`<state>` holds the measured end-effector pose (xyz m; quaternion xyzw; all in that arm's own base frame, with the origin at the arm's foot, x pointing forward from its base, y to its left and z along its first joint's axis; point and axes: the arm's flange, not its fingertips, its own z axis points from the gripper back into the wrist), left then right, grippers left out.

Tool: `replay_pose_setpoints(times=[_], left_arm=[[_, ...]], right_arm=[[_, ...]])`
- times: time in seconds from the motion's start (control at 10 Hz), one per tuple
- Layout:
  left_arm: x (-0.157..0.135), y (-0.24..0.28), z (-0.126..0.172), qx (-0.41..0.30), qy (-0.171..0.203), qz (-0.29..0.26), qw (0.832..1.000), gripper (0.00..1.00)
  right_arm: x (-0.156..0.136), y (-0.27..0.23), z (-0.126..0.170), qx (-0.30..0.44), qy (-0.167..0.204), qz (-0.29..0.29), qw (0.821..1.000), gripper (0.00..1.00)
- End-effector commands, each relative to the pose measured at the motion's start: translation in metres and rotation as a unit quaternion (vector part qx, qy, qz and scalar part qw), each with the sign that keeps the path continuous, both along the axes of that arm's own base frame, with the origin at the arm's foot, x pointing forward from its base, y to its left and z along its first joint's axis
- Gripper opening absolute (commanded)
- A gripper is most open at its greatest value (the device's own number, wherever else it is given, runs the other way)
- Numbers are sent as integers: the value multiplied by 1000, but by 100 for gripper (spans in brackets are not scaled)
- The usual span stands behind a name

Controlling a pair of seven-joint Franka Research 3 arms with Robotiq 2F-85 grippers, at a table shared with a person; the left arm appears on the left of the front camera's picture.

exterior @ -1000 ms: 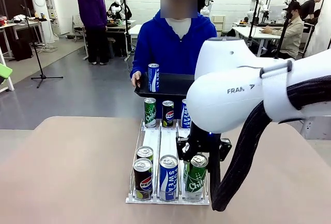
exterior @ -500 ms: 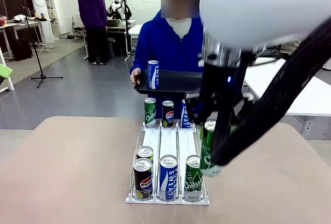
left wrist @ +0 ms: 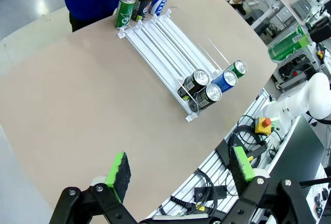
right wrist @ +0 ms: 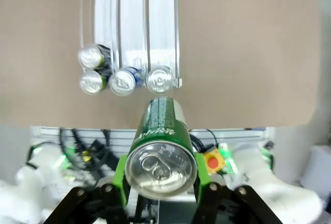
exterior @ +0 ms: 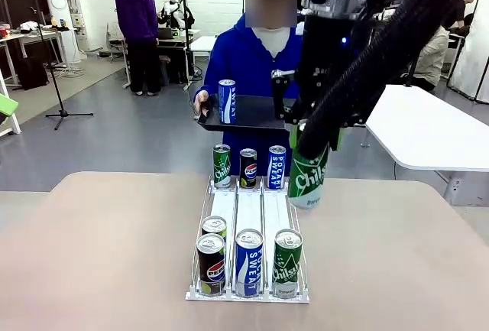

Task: Retrieve and hand over the desired beverage to the person.
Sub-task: Pick up another can of the same type that the person held from the Automatic Can Dispenser.

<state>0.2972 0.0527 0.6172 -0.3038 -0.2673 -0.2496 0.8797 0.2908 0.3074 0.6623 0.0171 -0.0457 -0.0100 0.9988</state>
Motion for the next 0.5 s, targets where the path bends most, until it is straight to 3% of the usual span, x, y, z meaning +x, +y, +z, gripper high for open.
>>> replay_pose_setpoints(times=[0.0, 0.4], left_arm=[[0, 1, -2, -6, -6, -8, 1000, 100], [0, 1, -2, -6, -6, -8, 1000, 100]], right_arm=[[13, 4, 11, 5, -1, -6, 1000, 0], [9, 0, 3, 5, 1, -3, 1000, 0]])
